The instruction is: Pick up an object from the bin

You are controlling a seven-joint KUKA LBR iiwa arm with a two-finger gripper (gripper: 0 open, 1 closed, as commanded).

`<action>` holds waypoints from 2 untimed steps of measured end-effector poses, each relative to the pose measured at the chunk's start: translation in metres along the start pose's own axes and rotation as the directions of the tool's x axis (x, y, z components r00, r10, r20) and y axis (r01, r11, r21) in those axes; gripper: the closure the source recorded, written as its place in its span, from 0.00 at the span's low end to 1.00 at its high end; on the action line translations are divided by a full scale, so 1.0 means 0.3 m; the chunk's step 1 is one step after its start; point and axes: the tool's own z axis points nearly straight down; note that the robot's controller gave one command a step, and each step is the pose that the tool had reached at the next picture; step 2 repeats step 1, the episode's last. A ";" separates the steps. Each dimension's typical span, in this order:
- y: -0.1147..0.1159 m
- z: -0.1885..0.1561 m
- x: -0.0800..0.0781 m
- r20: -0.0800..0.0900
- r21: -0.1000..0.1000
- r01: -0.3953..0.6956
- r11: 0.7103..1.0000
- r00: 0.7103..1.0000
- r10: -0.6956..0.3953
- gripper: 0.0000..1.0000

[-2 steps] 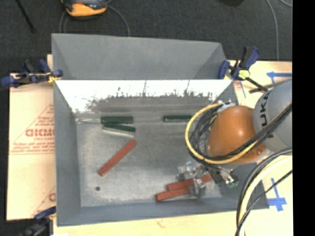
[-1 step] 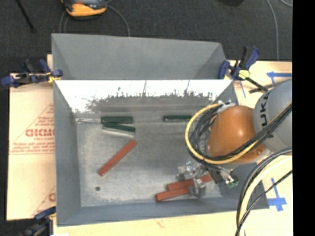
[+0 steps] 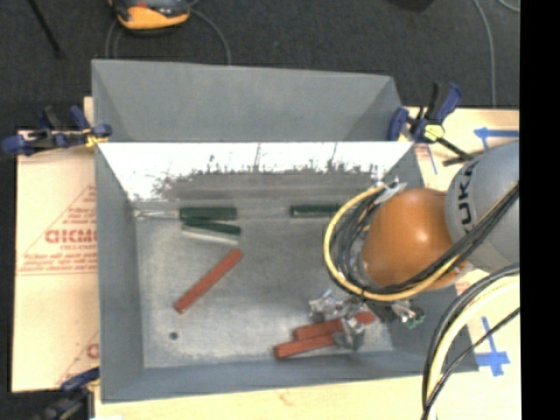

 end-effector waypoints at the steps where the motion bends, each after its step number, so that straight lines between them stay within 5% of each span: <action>1: -0.067 -0.694 -0.042 -0.008 -0.014 0.085 0.996 0.996 -0.085 1.00; 2: -0.067 -0.694 -0.042 -0.008 -0.014 0.085 0.996 0.996 -0.085 1.00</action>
Offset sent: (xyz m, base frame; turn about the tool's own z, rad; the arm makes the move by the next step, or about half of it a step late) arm 0.0000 0.0000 0.0000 0.0000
